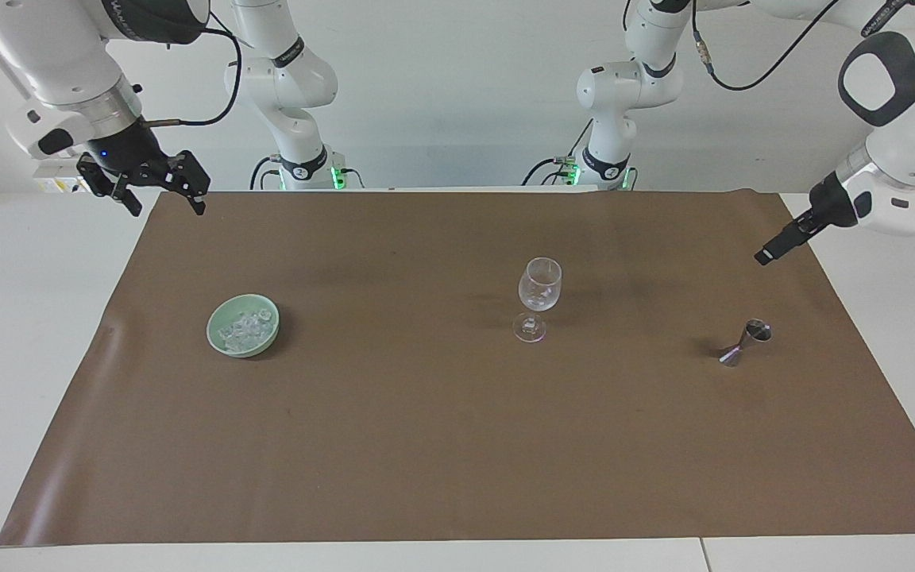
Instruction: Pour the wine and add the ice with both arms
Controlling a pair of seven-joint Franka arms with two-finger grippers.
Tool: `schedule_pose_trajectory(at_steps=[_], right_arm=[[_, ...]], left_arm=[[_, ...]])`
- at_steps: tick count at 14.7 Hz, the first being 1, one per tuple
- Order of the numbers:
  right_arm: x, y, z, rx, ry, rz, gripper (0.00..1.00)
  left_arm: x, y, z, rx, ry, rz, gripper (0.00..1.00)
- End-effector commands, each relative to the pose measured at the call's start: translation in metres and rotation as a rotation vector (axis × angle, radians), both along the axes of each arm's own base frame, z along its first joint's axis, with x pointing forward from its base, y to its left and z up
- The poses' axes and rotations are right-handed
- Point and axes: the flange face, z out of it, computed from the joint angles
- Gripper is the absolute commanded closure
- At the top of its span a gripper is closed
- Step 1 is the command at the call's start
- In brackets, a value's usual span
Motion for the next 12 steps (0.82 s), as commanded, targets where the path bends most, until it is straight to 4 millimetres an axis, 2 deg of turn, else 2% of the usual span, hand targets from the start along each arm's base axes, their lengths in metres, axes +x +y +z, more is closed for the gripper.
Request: schedule_pose_trajectory(at_steps=[1,4,6,9,12], right_arm=[[-0.002,-0.002,-0.001,0.016,0.004,0.004,0.00],[-0.002,-0.002,-0.001,0.016,0.004,0.004,0.00],[-0.002,-0.001,-0.001,0.016,0.004,0.006,0.00],[-0.002,-0.001,-0.001,0.016,0.004,0.006,0.00],[-0.002,-0.001,-0.001,0.016,0.004,0.006,0.00]], left_arm=[[0.028,0.034,-0.032,-0.083,0.046,0.271,0.00],[0.039,0.068,-0.067,-0.190,0.099,0.459,0.00],[0.041,0.102,-0.087,-0.296,0.131,0.610,0.00],[0.046,0.141,-0.127,-0.438,0.197,0.763,0.00],[0.039,0.189,-0.163,-0.578,0.244,0.920,0.00]])
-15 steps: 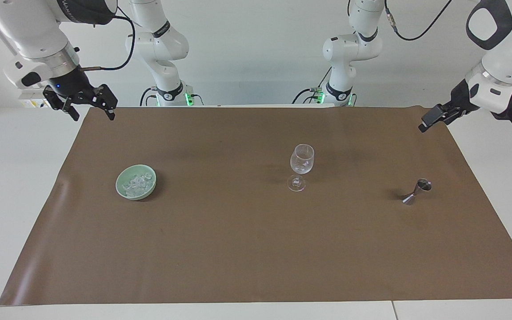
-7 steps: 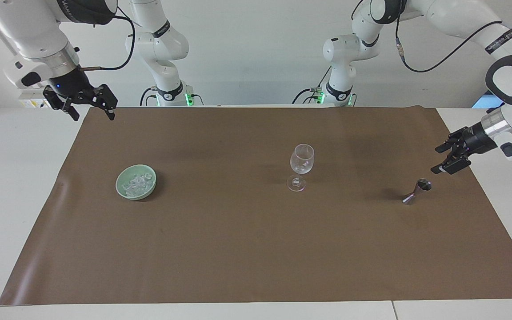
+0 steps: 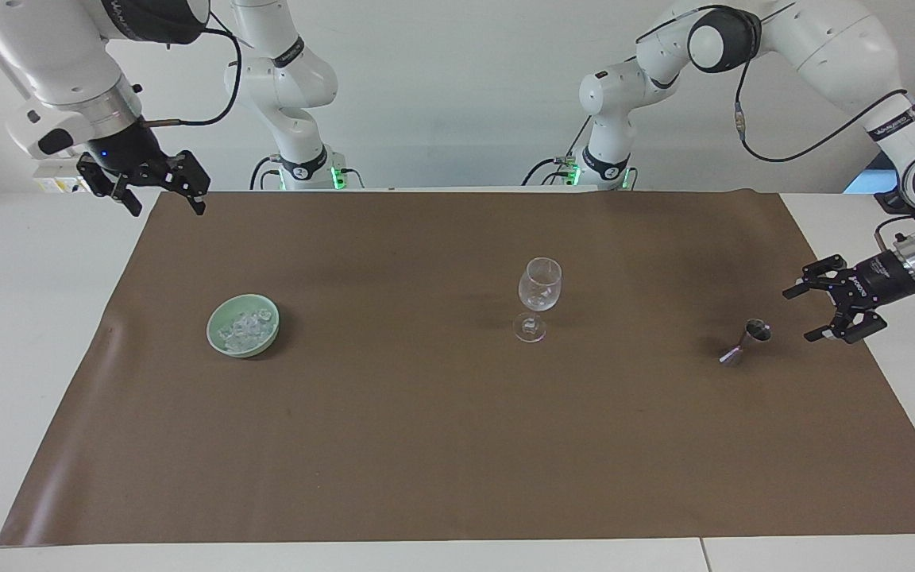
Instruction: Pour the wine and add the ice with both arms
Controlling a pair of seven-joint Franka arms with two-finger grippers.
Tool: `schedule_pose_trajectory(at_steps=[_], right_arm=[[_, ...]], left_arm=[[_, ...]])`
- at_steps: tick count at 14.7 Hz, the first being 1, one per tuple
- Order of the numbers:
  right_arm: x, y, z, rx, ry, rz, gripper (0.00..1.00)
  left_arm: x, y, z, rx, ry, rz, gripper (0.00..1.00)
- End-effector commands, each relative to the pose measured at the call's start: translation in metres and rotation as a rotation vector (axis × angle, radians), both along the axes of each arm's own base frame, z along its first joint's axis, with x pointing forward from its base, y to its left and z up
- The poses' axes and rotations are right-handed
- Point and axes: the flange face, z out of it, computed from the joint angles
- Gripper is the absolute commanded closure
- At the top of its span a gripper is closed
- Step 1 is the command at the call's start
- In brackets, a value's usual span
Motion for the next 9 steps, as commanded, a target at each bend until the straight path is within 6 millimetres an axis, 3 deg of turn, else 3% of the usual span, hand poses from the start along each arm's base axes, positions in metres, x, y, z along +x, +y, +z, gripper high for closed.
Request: schedule_pose_trajectory(at_steps=[1,2,4,9], right_arm=[[-0.002,-0.002,-0.001,0.016,0.004,0.004,0.00],[-0.002,-0.001,-0.001,0.016,0.004,0.006,0.00],[-0.002,-0.001,-0.001,0.016,0.004,0.006,0.00],[-0.002,-0.002,-0.001,0.016,0.004,0.004,0.00]], left_arm=[[0.008,0.026,-0.026,-0.077,0.028,0.116,0.00],[0.011,0.024,-0.031,-0.079,0.027,0.141,0.00],[0.007,0.049,-0.055,-0.133,0.045,0.257,0.00],[-0.012,0.036,-0.108,-0.155,0.104,0.337,0.00]])
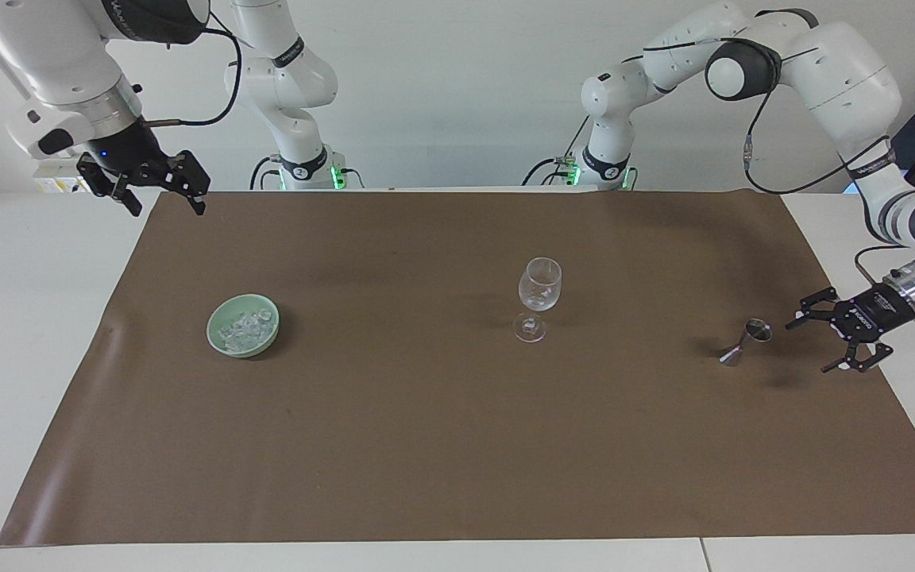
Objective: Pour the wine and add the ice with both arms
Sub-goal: 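Move the open left gripper to the small silver pourer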
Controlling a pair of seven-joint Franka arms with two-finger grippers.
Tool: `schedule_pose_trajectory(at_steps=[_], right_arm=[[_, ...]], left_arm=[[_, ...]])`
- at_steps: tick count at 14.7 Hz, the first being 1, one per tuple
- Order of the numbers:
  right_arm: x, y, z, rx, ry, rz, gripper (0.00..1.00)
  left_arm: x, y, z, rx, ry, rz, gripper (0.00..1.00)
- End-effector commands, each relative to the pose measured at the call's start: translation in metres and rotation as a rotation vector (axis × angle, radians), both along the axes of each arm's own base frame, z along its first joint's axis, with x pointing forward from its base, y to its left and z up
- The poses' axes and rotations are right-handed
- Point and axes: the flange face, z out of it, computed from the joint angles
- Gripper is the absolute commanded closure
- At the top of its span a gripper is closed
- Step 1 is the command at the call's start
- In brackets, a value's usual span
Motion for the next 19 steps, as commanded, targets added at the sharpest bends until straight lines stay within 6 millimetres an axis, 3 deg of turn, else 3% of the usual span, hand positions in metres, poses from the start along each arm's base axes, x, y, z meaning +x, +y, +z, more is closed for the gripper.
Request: schedule_pose_trajectory(at_steps=[1,6,10,19], right_arm=[[-0.002,-0.002,-0.001,0.016,0.004,0.004,0.00],[-0.002,-0.002,-0.001,0.016,0.004,0.004,0.00],[-0.002,-0.001,-0.001,0.016,0.004,0.006,0.00],[-0.002,-0.001,-0.001,0.016,0.004,0.006,0.00]], left_arm=[[-0.015,-0.011,-0.020,-0.016,0.030,0.049,0.00],[-0.044,-0.027,-0.038,-0.038,0.007,-0.017,0.00],[-0.042,-0.044,-0.043,-0.033,0.009,-0.025,0.00],[-0.069,-0.056,-0.056,-0.179,-0.023,0.073,0.00]])
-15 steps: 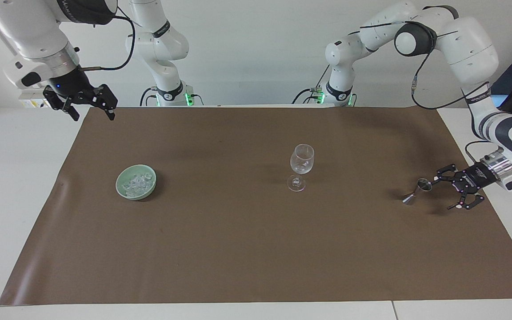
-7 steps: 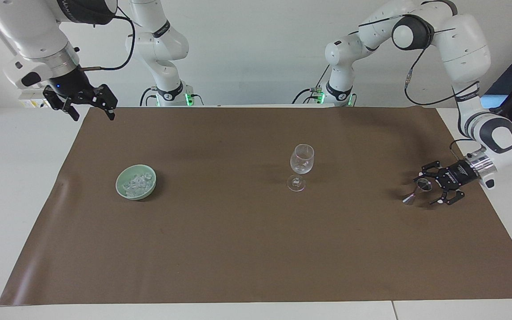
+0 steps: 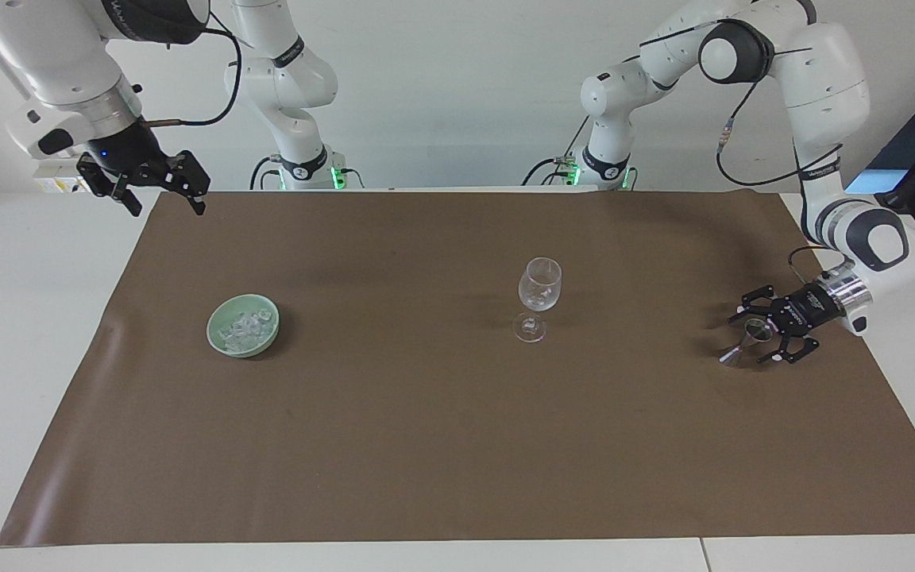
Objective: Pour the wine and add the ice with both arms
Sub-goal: 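Move the open left gripper to the small silver pourer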
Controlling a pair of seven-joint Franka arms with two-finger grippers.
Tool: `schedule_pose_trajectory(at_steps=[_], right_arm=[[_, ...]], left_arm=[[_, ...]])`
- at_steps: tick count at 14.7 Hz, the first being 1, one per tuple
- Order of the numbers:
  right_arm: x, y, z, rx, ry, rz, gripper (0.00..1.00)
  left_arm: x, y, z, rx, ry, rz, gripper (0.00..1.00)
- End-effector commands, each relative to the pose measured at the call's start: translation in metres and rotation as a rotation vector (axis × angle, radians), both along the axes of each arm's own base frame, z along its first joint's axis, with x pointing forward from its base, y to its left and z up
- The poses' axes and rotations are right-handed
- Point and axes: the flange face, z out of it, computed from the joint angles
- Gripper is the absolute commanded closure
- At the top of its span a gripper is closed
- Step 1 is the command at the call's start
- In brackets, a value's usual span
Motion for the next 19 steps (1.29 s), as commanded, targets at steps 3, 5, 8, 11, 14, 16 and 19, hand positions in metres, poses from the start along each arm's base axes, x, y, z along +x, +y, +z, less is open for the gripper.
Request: schedule_pose_trajectory(at_steps=[3,5,8,11,14,16,19], right_arm=[[-0.002,-0.002,-0.001,0.016,0.004,0.004,0.00],[-0.002,-0.001,-0.001,0.016,0.004,0.006,0.00],[-0.002,-0.001,-0.001,0.016,0.004,0.006,0.00],[-0.002,-0.002,-0.001,0.016,0.004,0.004,0.00],[-0.002,-0.002,-0.001,0.016,0.004,0.004,0.00],[-0.002,-0.001,-0.001,0.016,0.004,0.006,0.00],[-0.002,-0.001,-0.001,0.016,0.004,0.006,0.00]], left_arm=[[-0.038,-0.001,-0.003,-0.075,-0.140,0.068,0.00],[-0.041,-0.003,-0.004,-0.084,-0.162,0.080,0.00],[-0.039,-0.010,-0.006,-0.115,-0.173,0.133,0.00],[-0.030,-0.006,-0.005,-0.106,-0.189,0.195,0.00],[-0.030,-0.004,-0.005,-0.094,-0.190,0.205,0.00],[-0.031,-0.006,-0.007,-0.095,-0.185,0.208,0.00],[-0.031,-0.008,-0.007,-0.108,-0.169,0.229,0.00]])
